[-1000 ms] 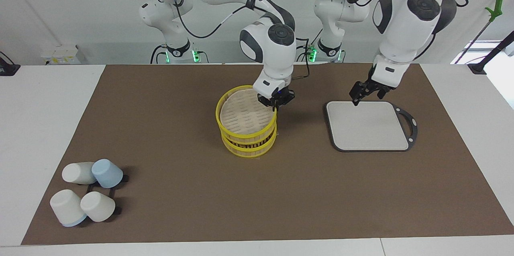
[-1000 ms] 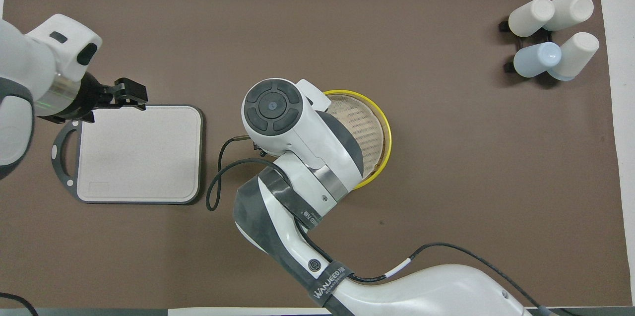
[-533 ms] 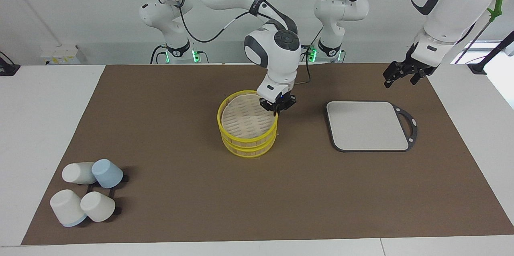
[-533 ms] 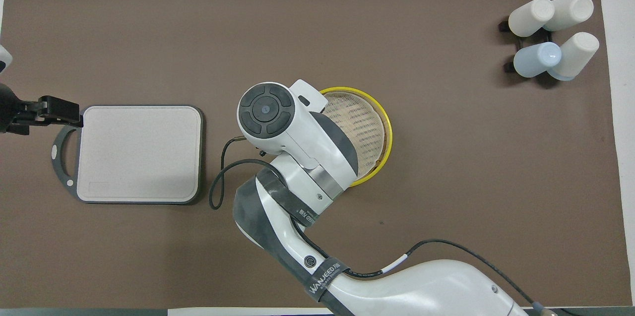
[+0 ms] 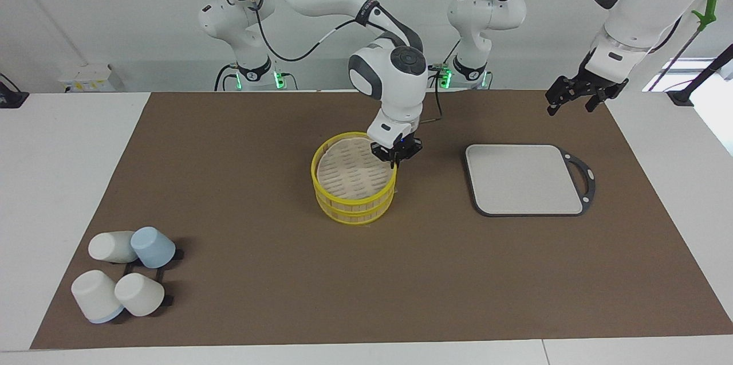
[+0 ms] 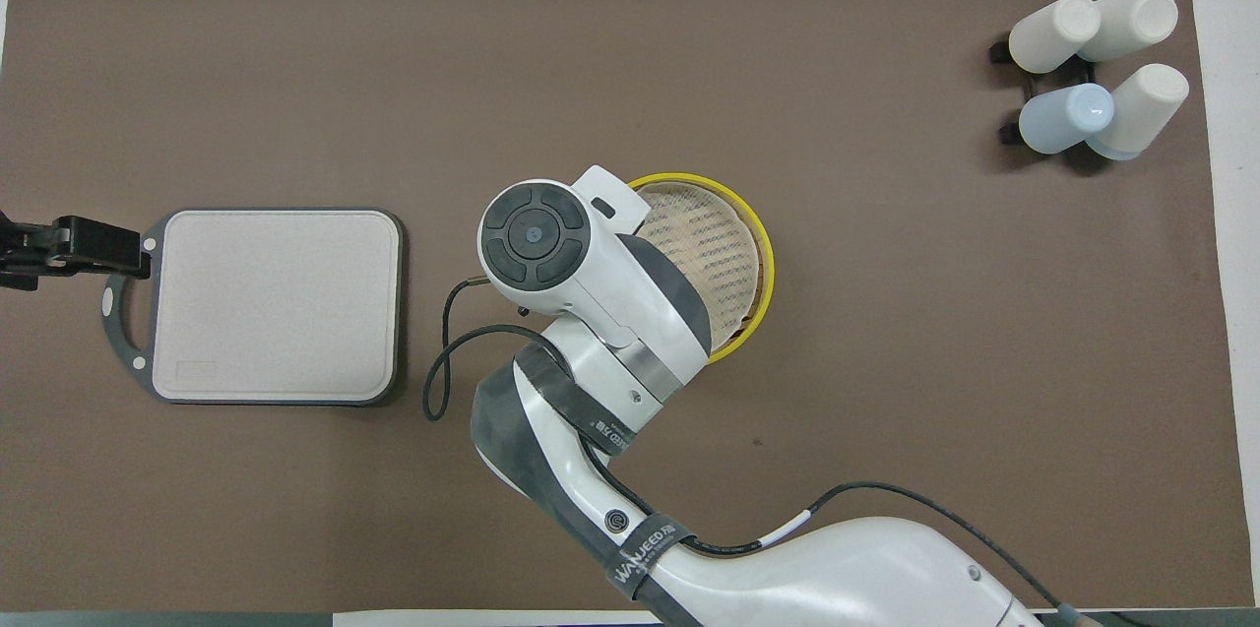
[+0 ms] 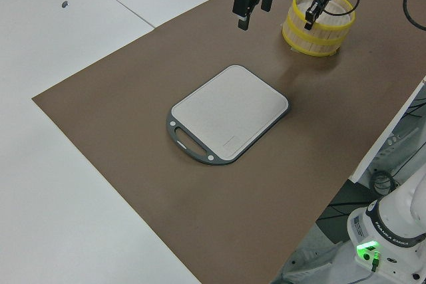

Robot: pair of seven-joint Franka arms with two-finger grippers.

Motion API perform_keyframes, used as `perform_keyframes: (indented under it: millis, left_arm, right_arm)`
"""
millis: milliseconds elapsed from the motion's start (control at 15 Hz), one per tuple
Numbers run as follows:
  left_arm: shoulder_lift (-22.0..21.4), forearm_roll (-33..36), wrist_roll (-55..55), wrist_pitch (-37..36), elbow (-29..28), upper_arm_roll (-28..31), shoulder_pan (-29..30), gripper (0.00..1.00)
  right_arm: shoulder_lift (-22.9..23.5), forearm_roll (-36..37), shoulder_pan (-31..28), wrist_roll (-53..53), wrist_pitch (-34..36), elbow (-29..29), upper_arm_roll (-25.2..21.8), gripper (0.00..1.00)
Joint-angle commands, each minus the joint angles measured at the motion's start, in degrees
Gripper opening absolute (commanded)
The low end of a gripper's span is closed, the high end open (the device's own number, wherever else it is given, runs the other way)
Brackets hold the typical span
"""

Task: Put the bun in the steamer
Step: 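Lower the lid onto the steamer with the right gripper and release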

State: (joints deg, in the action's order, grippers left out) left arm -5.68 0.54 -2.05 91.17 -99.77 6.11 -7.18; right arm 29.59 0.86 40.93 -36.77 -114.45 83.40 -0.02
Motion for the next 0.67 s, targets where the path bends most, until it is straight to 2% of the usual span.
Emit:
perform_keyframes:
  millis: [0, 133, 200, 267, 400, 600]
  left_arm:
    - [1.3, -0.9, 0.7, -0.9, 0.6, 0.2, 0.0, 1.00]
    - [3.1, -1.2, 0.7, -2.2, 4.4, 0.1, 0.0, 1.00]
    - [3.6, -1.2, 0.7, -2.4, 5.5, 0.0, 0.0, 1.00]
    - [4.6, -1.2, 0.7, -2.6, 6.8, 0.0, 0.0, 1.00]
    - [7.4, -1.2, 0.7, -4.2, 10.6, 0.0, 0.1, 1.00]
    - [5.8, -1.2, 2.3, -1.8, 7.0, -0.3, 0.1, 1.00]
  right_arm:
    - [-1.5, 0.5, 0.1, -2.5, -1.0, 2.5, 0.0, 0.58]
    - [-1.6, 0.5, 0.0, -3.0, 1.1, 1.2, -0.1, 0.82]
    - [-1.6, 0.5, -0.7, -2.8, 2.5, -0.2, -0.2, 0.85]
    - [-2.1, 0.5, -1.5, -2.5, 4.5, -1.5, -0.5, 0.93]
    - [-5.2, 0.2, -6.3, 1.3, 6.9, -1.8, -0.5, 0.99]
    - [-11.6, -0.6, -14.9, 9.5, 15.5, -1.5, -0.4, 1.00]
